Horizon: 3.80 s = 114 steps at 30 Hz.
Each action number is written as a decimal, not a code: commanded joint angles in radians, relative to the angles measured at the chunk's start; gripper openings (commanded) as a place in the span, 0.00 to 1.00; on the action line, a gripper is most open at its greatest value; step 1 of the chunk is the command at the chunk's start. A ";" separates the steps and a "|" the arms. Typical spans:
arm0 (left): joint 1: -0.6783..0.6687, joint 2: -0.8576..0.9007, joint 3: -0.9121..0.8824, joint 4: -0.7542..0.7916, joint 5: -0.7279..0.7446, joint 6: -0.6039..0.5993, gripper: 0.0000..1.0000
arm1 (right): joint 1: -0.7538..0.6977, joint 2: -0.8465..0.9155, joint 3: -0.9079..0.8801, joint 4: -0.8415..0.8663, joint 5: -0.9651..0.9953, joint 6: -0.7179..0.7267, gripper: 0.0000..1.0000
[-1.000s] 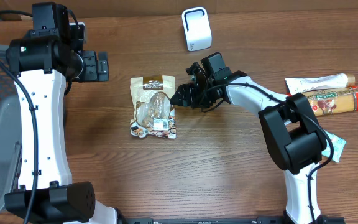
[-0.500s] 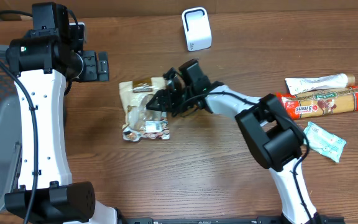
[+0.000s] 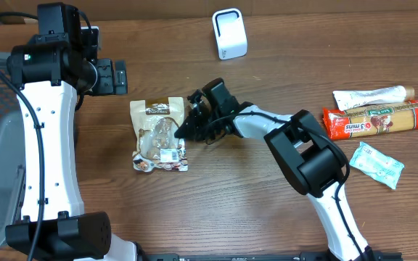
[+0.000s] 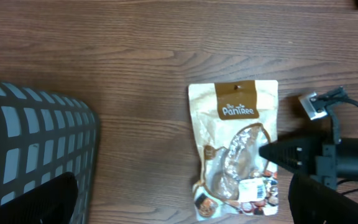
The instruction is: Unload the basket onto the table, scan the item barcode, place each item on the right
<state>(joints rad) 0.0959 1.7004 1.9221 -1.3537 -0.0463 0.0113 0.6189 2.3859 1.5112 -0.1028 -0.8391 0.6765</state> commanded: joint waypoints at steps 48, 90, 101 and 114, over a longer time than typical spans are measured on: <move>0.001 0.006 0.022 0.004 -0.009 0.019 1.00 | -0.360 -0.557 -0.031 -0.163 -0.616 -0.002 0.04; 0.001 0.006 0.022 0.004 -0.009 0.019 1.00 | -0.366 -0.557 -0.085 -0.762 0.352 -0.293 0.04; 0.001 0.006 0.022 0.004 -0.009 0.019 1.00 | -0.353 -0.544 -0.044 -0.848 0.539 -0.530 0.91; 0.003 0.007 0.022 0.004 -0.009 0.019 0.99 | -0.250 -0.373 0.046 -0.821 0.677 -0.649 0.89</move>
<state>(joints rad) 0.0959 1.7008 1.9251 -1.3533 -0.0498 0.0113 0.3622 1.9411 1.5421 -0.9325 -0.1905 0.0738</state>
